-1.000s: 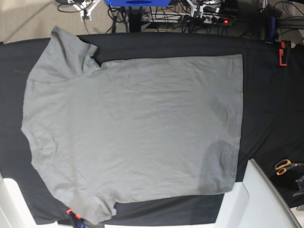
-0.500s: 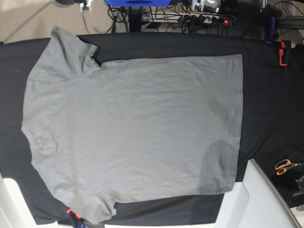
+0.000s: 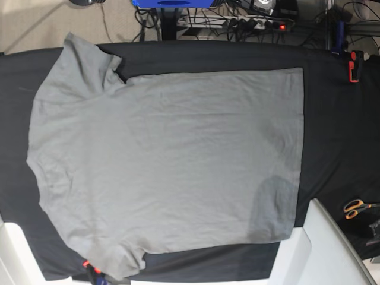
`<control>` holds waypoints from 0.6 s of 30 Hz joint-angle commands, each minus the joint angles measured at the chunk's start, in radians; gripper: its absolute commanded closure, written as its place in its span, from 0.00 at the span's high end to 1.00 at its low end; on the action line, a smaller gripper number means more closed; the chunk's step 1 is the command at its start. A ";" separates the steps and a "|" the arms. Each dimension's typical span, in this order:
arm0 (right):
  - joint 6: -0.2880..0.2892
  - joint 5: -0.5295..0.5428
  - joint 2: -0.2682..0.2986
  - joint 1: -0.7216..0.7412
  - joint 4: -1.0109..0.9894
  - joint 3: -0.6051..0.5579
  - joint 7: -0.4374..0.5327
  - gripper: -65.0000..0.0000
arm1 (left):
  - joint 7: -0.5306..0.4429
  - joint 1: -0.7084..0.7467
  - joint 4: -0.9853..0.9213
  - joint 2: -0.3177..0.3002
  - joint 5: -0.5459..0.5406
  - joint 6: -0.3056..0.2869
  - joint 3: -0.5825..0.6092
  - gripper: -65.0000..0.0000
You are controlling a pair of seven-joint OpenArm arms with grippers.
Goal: Fold the T-shirt properly
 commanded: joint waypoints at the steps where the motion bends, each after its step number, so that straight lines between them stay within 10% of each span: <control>1: -0.002 0.004 0.002 -0.039 0.058 0.003 -0.002 0.00 | -0.011 0.043 0.053 -0.015 -0.001 0.006 -0.002 0.00; 11: 0.029 0.009 -0.024 -0.158 0.621 0.136 0.002 0.01 | 0.188 0.185 0.684 -0.029 -0.166 0.006 -0.197 0.00; 18: 0.357 0.386 -0.015 -0.012 0.701 0.280 -0.077 0.19 | 0.352 0.113 0.866 -0.175 -0.491 0.005 -0.273 0.00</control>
